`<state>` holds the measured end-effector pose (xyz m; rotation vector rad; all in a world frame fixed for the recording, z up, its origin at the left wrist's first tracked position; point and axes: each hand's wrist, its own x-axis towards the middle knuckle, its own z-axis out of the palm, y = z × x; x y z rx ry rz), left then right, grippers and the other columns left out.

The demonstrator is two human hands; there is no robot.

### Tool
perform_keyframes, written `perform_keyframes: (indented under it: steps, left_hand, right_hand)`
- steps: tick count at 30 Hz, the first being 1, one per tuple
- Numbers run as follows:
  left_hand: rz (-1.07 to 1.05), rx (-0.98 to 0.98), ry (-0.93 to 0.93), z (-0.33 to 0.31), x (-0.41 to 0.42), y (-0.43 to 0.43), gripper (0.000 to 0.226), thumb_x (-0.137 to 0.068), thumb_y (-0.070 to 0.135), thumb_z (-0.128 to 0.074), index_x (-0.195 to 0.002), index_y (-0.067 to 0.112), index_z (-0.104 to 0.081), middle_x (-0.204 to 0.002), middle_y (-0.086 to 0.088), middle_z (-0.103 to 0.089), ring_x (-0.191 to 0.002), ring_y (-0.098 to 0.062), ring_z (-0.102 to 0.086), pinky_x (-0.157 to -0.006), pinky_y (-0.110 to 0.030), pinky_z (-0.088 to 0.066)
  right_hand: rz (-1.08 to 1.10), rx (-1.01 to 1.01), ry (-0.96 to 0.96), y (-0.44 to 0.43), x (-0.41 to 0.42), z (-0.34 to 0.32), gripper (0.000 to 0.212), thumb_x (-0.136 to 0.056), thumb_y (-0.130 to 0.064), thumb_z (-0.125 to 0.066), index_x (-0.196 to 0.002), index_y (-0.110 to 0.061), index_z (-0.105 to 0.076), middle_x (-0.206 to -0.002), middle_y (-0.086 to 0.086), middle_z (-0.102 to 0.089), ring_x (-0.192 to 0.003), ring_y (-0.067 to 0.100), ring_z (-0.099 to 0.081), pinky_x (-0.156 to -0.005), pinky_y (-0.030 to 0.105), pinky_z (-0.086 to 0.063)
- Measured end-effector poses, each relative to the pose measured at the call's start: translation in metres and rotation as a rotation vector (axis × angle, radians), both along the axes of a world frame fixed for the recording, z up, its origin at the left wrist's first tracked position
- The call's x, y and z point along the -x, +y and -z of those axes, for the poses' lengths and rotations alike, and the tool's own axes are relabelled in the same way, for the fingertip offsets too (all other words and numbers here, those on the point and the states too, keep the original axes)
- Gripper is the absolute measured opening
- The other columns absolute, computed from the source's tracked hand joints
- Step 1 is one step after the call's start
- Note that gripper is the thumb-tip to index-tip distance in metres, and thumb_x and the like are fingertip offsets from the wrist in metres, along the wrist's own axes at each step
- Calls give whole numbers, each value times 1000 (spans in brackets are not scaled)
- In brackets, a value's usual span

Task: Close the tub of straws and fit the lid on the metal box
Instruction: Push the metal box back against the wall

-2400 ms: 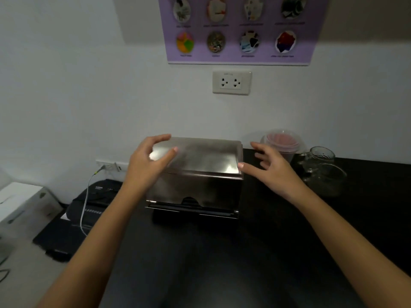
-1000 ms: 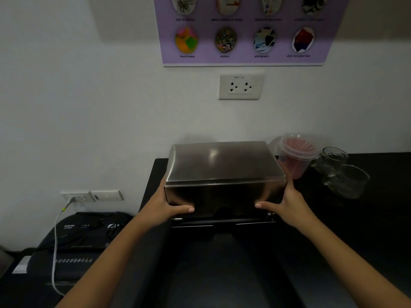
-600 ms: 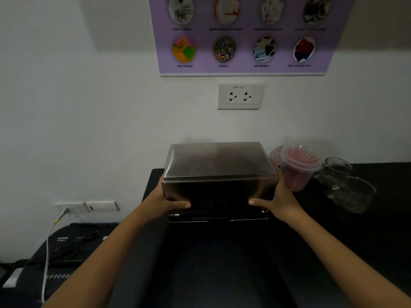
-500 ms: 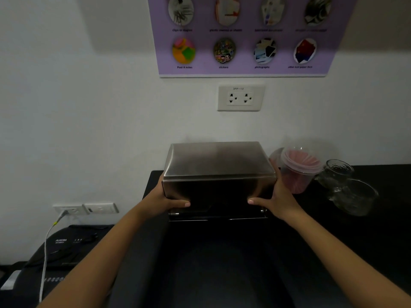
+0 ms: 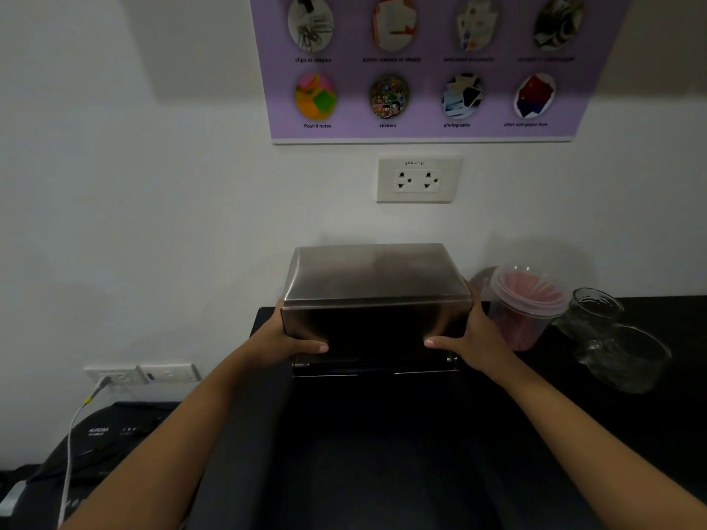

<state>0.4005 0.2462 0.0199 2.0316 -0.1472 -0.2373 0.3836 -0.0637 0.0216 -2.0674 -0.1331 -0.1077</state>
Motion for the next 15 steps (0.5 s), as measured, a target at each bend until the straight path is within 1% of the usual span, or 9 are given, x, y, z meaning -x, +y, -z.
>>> perform_keyframes:
  steps: [2,4,6,8,10,11,13,15]
  left_hand:
    - [1,3,-2,-1,-1,-1,70,-66,-3,-77,-125,-14,-41,-118,-21,-56,-93,-15,-58,-70,-8,-48]
    - [-1,6,-2,-2,-3,-1,69,-67,-3,-76,-125,-12,-41,-115,-17,-58,-91,-13,-59,-68,-7,-48]
    - [1,7,-3,-4,-4,0,71,-67,-1,-77,-127,-9,-40,-120,-16,-58,-98,-18,-60,-72,-10,-50]
    - [-1,6,-3,-6,-5,0,71,-68,1,-77,-129,-5,-41,-124,-16,-56,-107,-22,-59,-79,-15,-51]
    - [-2,-2,-13,-8,-5,-1,69,-68,1,-77,-128,-4,-43,-125,-16,-57,-109,-23,-59,-84,-21,-50]
    - [0,-6,-16,-8,-5,-2,68,-68,1,-76,-127,-4,-44,-123,-17,-58,-107,-22,-60,-84,-21,-50]
    - [-1,0,-19,-9,-5,-3,66,-69,0,-76,-127,-4,-44,-119,-18,-62,-101,-21,-62,-79,-17,-52]
    - [-5,11,-26,-9,-6,-2,63,-69,-2,-75,-125,-3,-46,-116,-18,-64,-97,-20,-63,-76,-14,-53]
  right_hand:
    - [12,10,-5,1,-2,0,114,-59,-10,-83,-143,-22,-7,-141,8,-43,-128,19,-40,-93,12,-27]
    - [18,9,-6,2,-3,0,113,-59,-9,-83,-143,-20,-9,-139,8,-44,-123,14,-40,-89,8,-27]
    - [21,6,-9,3,-4,0,113,-58,-9,-83,-143,-19,-10,-137,8,-46,-116,9,-40,-85,4,-27]
    - [20,3,-15,4,-5,1,112,-59,-8,-83,-143,-18,-11,-136,8,-47,-113,7,-40,-82,2,-26]
    - [22,-5,-14,4,-7,1,111,-59,-7,-83,-143,-17,-11,-136,8,-47,-116,8,-40,-84,3,-26]
    - [22,-7,-9,4,-8,1,112,-59,-8,-83,-144,-18,-10,-137,8,-46,-119,10,-42,-86,5,-27]
    - [18,-2,3,4,-10,1,113,-60,-9,-82,-144,-19,-9,-138,8,-46,-124,16,-42,-90,11,-29]
    - [13,-2,8,4,-12,2,114,-60,-9,-82,-144,-20,-7,-139,8,-45,-127,19,-41,-95,16,-29]
